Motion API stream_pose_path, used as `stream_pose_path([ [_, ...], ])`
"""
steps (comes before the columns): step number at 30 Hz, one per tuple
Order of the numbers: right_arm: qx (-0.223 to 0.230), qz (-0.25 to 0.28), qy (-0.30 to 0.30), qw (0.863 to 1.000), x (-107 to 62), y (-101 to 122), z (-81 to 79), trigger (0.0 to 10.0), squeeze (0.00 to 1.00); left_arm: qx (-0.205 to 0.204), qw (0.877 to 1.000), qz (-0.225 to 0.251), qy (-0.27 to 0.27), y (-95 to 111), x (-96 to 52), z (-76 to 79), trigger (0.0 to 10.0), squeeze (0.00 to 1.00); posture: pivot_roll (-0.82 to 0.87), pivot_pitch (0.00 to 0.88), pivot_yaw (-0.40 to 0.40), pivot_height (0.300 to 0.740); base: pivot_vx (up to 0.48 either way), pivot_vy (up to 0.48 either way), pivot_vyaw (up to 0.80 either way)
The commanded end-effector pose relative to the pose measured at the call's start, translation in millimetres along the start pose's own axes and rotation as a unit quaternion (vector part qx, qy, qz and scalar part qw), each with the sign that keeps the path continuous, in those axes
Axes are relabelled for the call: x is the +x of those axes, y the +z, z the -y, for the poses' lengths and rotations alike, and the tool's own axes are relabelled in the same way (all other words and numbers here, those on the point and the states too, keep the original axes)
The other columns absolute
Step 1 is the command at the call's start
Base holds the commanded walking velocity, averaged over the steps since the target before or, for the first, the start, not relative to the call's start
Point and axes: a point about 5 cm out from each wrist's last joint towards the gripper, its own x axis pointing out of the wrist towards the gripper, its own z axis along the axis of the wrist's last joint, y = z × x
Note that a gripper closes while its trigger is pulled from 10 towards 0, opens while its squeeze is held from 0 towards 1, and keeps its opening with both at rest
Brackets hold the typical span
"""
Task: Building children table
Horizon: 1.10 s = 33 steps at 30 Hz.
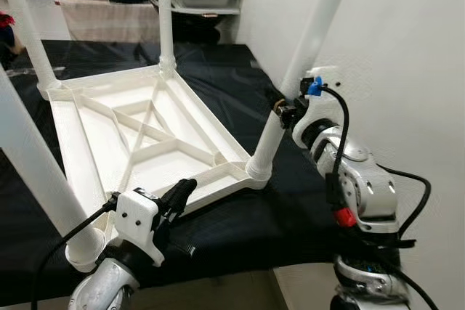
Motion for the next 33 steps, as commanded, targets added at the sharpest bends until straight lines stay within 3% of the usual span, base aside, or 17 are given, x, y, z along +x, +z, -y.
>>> stream_pose_path([
  [1, 0.004, -0.095, -0.032, 0.995, -1.0, -33, 14.4, 7.8, 0.00, -0.005, 1.000, -0.001, -0.003, -3, 0.7, 1.8, 10.0, 0.00, -0.03, 0.146, -0.121, 0.740, 0.000, 0.000, 0.00],
  [2, 0.009, -0.080, -0.007, 0.997, 1.9, -28, 9.6, 10.0, 0.00, -0.004, 1.000, -0.001, -0.002, -3, 0.8, 1.9, 10.0, 0.00, -0.03, 0.146, -0.122, 0.740, 0.000, 0.000, 0.00],
  [3, 0.009, -0.080, -0.007, 0.997, 1.9, -28, 9.6, 10.0, 0.00, -0.004, 1.000, -0.001, -0.002, -3, 0.8, 1.9, 10.0, 0.00, -0.03, 0.146, -0.122, 0.740, 0.000, 0.000, 0.00],
  [4, 0.019, -0.058, 0.034, 0.998, 3.3, -18, -0.7, 10.0, 0.00, -0.004, 1.000, -0.001, -0.002, -2, 0.9, 2.0, 10.0, 0.00, -0.02, 0.147, -0.119, 0.740, 0.000, 0.000, 0.00],
  [5, 0.015, -0.034, 0.086, 0.996, 5.1, -10, -7.6, 10.0, 0.61, -0.004, 1.000, -0.001, -0.002, -2, 0.9, 2.2, 10.0, 0.00, -0.02, 0.149, -0.118, 0.740, 0.000, 0.000, 0.00],
  [6, 0.015, -0.034, 0.086, 0.996, 5.1, -10, -7.6, 10.0, 0.61, -0.004, 1.000, -0.001, -0.002, -2, 0.9, 2.2, 10.0, 0.00, -0.02, 0.149, -0.118, 0.740, 0.000, 0.000, 0.00],
  [7, 0.004, -0.014, 0.133, 0.991, 6.0, -4, -12.6, 10.0, 1.00, -0.004, 1.000, -0.001, -0.003, -2, 0.8, 2.4, 10.0, 0.00, -0.02, 0.151, -0.117, 0.740, 0.000, 0.000, 0.00],
  [11, -0.029, 0.021, 0.201, 0.979, 5.2, 8, -13.8, 10.0, 1.00, -0.005, 1.000, -0.001, -0.005, -1, 0.8, 3.1, 10.0, 0.00, -0.02, 0.161, -0.113, 0.740, 0.000, 0.000, 0.00],
  [14, -0.073, 0.036, 0.310, 0.947, 1.2, 19, -1.8, 10.0, 1.00, -0.007, 1.000, -0.001, -0.011, 1, -0.8, 5.6, 10.0, 0.00, 0.00, 0.178, -0.113, 0.740, 0.000, 0.000, 0.00],
  [19, -0.082, 0.034, 0.356, 0.930, 0.6, 22, 8.1, 10.0, 1.00, -0.008, 1.000, -0.003, -0.014, 2, -2.5, 6.7, 10.0, 0.00, 0.01, 0.187, -0.108, 0.740, 0.000, 0.000, 0.00],
  [22, -0.075, -0.011, 0.442, 0.894, -7.7, 16, 12.6, 10.0, 1.00, -0.009, 1.000, -0.005, -0.017, 3, -4.2, 7.8, 10.0, 0.00, 0.03, 0.196, -0.104, 0.740, 0.000, 0.000, 0.00],
  [23, -0.075, -0.013, 0.452, 0.889, -7.6, 16, 14.4, 10.0, 1.00, -0.009, 1.000, -0.006, -0.018, 4, -4.9, 8.1, 10.0, 0.00, 0.03, 0.198, -0.102, 0.740, 0.000, 0.000, 0.00],
  [27, -0.079, 0.011, 0.437, 0.896, 4.1, 23, 18.9, 10.0, 0.99, -0.010, 1.000, -0.009, -0.021, 5, -6.5, 8.6, 10.0, 0.00, 0.03, 0.204, -0.095, 0.740, 0.000, 0.000, 0.00],
  [28, -0.082, 0.019, 0.434, 0.897, 8.0, 25, 19.6, 10.0, 0.00, -0.010, 1.000, -0.010, -0.022, 5, -7.1, 8.9, 10.0, 0.00, 0.03, 0.205, -0.095, 0.740, 0.000, 0.000, 0.00],
  [29, -0.073, 0.028, 0.441, 0.894, 10.2, 28, 18.5, 0.0, 0.00, -0.010, 1.000, -0.011, -0.023, 5, -7.6, 9.2, 10.0, 0.00, 0.04, 0.206, -0.093, 0.740, 0.000, 0.000, 0.00],
  [33, -0.056, 0.040, 0.472, 0.879, 10.3, 32, 20.2, 0.0, 0.00, -0.011, 1.000, -0.013, -0.025, 6, -9.1, 10.1, 10.0, 0.00, 0.04, 0.207, -0.092, 0.740, 0.000, 0.000, 0.00],
])
